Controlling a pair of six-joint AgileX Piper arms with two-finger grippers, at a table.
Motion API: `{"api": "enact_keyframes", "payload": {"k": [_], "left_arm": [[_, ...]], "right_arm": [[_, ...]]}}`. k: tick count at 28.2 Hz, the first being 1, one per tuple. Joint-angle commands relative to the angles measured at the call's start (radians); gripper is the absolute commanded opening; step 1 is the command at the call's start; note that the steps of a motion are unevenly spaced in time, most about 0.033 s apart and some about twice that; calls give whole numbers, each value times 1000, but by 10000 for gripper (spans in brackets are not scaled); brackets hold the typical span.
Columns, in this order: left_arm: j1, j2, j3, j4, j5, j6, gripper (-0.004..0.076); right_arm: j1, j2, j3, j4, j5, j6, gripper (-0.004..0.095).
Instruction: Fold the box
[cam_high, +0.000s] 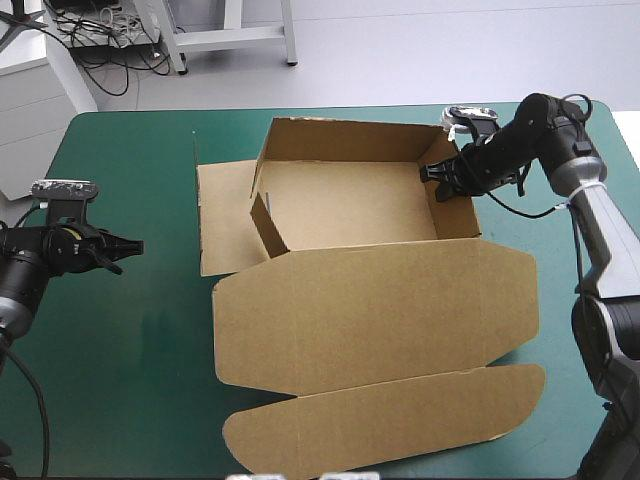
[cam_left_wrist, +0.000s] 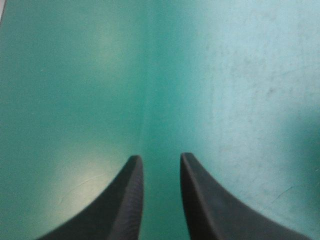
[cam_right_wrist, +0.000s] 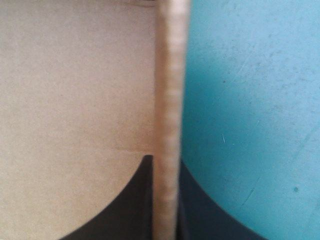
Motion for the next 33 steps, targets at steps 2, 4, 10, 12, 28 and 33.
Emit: {"api": "enact_keyframes", "payload": {"k": [2,4,10,12,28,33], "left_arm": [[1,-6,-25,-149,-63,-3,440],[1,-2,-25,-255,-61,-3,497],[1,16,-25,-662,-57,-3,510],[1,16,-25,-781,-39,16,510],[1,16,-25,-1359,360,592,510],[1,16,-25,-1411,485,626,510]], "right_arm": [[-12,-108,-28,55,24,-13,-19],[-12,-122,-28,55,24,-16,-19],[-12,-133,-28,57,24,-19,-20],[-12,-133,-28,57,24,-19,-20],[-9,-123,-28,67,24,-71,-20],[11,-91,-28,67,3,-65,-18]]}}
